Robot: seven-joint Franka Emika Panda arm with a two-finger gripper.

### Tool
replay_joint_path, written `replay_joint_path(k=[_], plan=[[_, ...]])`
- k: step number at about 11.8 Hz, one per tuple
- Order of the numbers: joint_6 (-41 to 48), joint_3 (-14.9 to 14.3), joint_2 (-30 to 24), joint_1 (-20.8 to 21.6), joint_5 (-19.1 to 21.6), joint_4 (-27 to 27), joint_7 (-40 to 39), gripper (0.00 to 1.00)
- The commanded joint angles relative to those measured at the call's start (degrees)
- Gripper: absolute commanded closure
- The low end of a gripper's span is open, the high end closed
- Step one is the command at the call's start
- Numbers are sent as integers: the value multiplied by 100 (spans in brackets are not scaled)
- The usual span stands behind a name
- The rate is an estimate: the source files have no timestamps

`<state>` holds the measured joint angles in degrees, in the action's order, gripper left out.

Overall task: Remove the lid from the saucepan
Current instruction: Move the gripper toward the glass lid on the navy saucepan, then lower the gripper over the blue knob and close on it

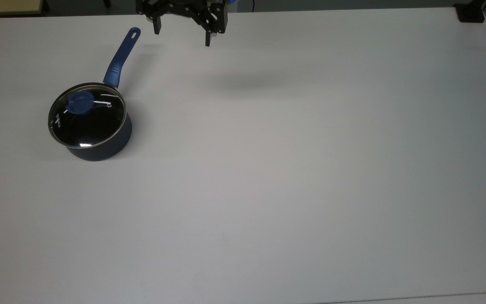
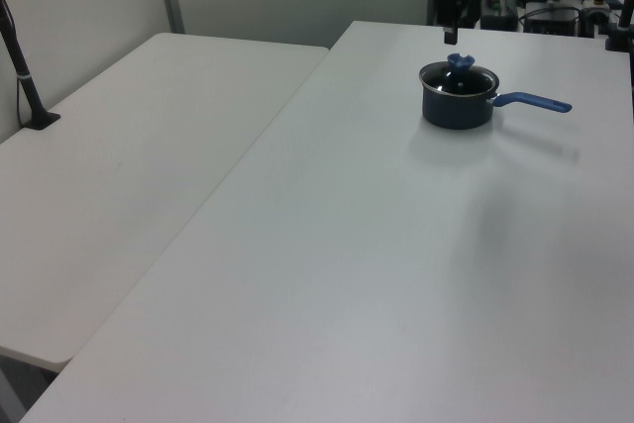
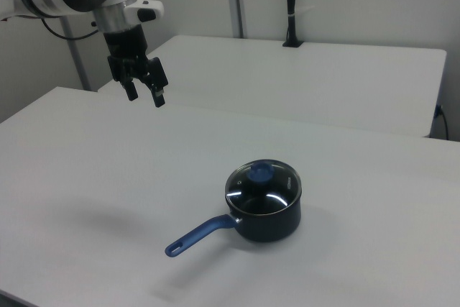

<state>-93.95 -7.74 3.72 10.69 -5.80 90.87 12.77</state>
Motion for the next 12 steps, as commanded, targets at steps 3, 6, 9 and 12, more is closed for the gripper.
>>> replay_joint_path(k=[3,6,9,12], plan=[[-255,-43,-21,-136,-61,71,-342,0],[-343,-52,374,-584,52,27,-1785,0],[-834,-43,743,-1357,88,-105,-2145,0],[-1265,-43,1051,-1938,193,-87,-2691,0]])
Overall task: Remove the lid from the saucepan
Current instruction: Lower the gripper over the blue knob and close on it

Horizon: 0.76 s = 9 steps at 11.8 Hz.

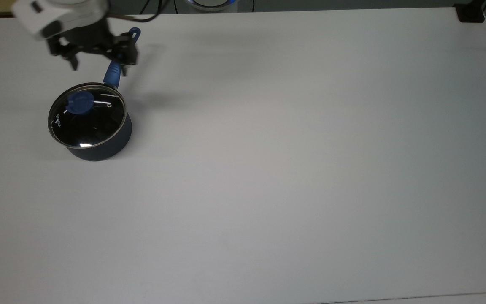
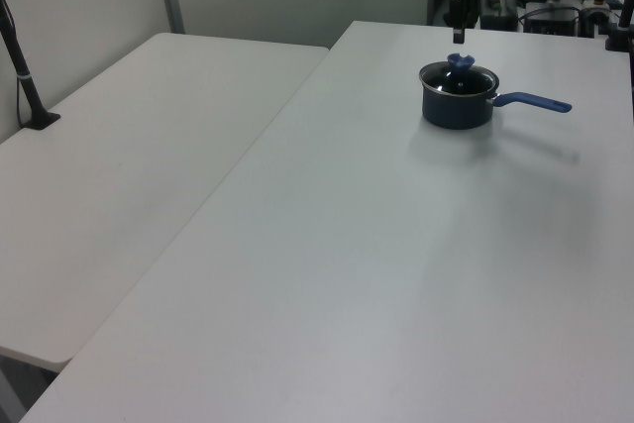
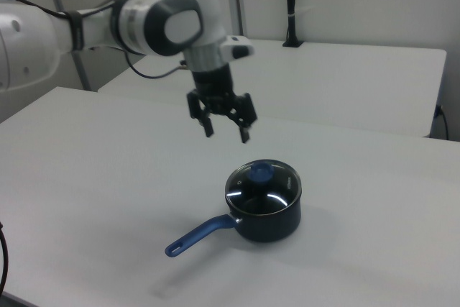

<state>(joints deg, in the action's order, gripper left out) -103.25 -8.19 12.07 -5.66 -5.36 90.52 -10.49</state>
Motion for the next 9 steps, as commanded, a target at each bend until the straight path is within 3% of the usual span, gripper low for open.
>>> replay_joint_path(k=[1,4,8,9], plan=[[-441,2,295,-435,149,-9,-592,0],[-932,2,463,-568,377,237,-1059,0],[-1547,19,639,-612,509,588,-1069,0],[-1575,19,665,-612,510,598,-1069,8]])
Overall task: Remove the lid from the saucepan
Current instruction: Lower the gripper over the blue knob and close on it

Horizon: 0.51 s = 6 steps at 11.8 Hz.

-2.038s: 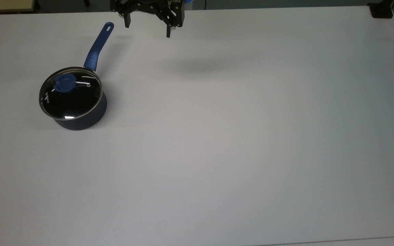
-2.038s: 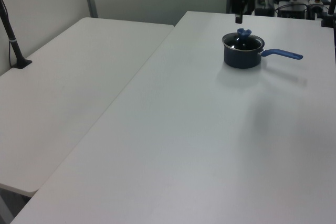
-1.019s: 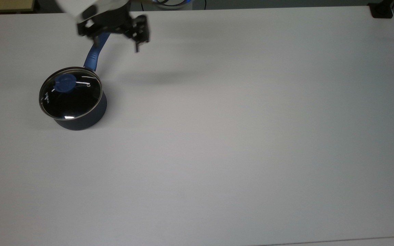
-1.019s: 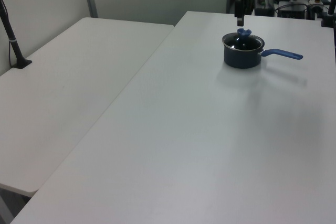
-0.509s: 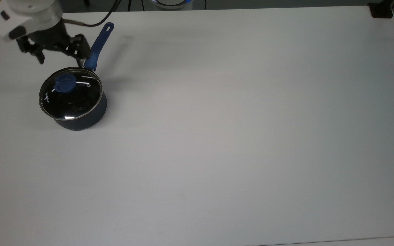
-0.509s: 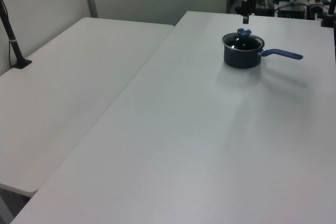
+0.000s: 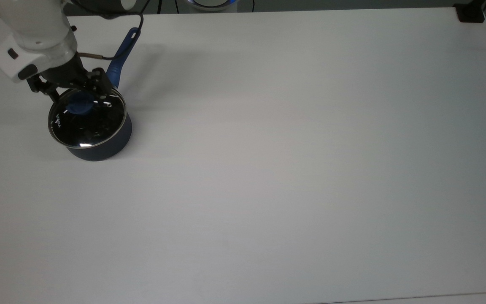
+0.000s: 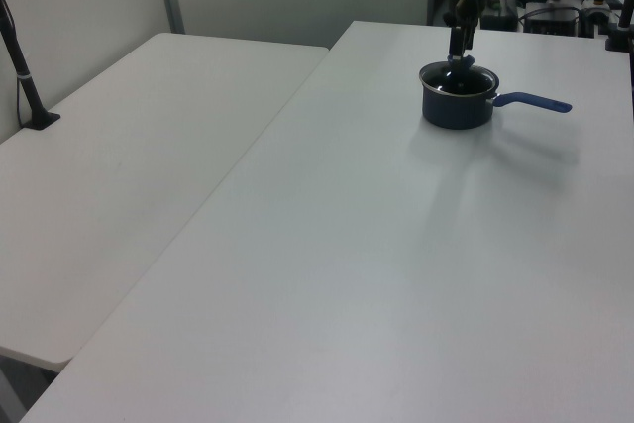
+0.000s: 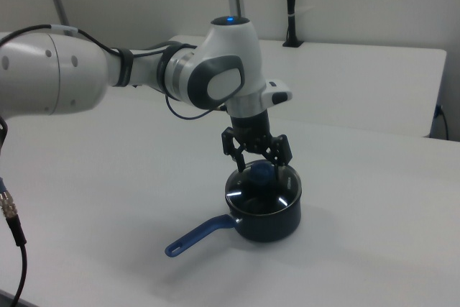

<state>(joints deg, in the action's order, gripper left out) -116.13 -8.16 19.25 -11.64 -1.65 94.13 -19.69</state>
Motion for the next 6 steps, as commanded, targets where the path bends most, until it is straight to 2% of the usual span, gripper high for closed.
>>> replay_joint_path(k=[1,3,5,6], plan=[[-287,17,-27,-14,139,229,-158,20],[-261,17,-53,-31,147,228,-306,47],[-121,17,-193,-40,147,211,-325,56],[80,17,-272,-14,147,185,-333,56]])
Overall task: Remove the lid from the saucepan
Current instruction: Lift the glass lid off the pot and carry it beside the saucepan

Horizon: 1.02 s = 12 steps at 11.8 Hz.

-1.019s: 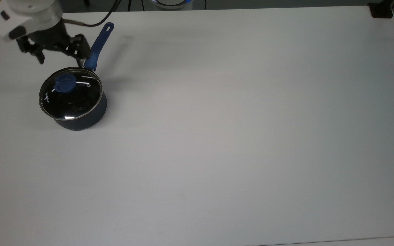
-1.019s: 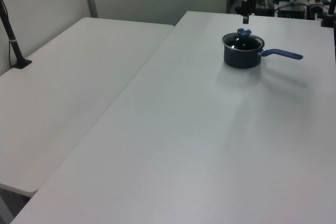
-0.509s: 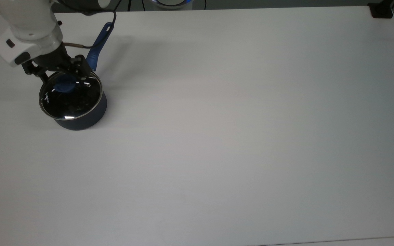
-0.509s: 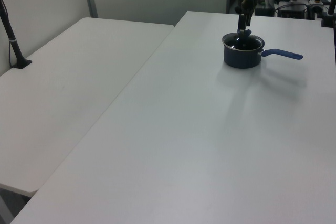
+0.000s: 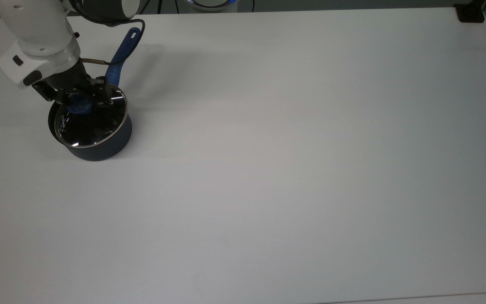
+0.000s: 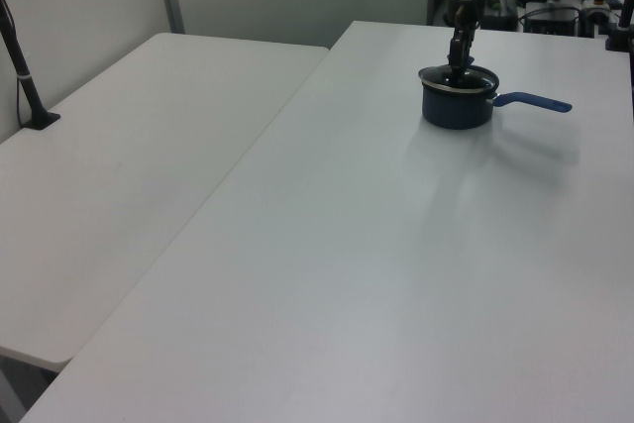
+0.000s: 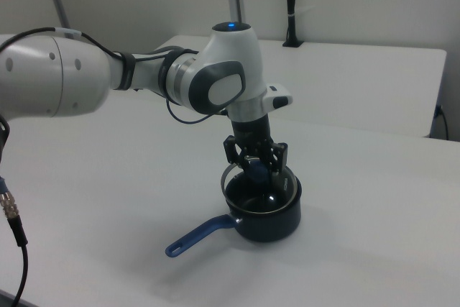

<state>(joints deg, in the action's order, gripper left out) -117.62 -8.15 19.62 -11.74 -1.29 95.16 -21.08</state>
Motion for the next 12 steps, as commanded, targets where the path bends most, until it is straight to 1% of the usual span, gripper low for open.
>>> replay_joint_path(k=[1,3,6,7,9,11,12], plan=[[378,68,-449,57,111,91,-169,56],[599,68,-616,556,59,117,-38,56],[818,77,-722,1479,-160,204,848,56],[811,112,-809,1795,-265,475,1095,56],[767,252,-1029,2314,-616,1186,1578,56],[540,297,-1022,2772,-837,1679,2027,56],[234,297,-978,2948,-890,1934,2307,56]])
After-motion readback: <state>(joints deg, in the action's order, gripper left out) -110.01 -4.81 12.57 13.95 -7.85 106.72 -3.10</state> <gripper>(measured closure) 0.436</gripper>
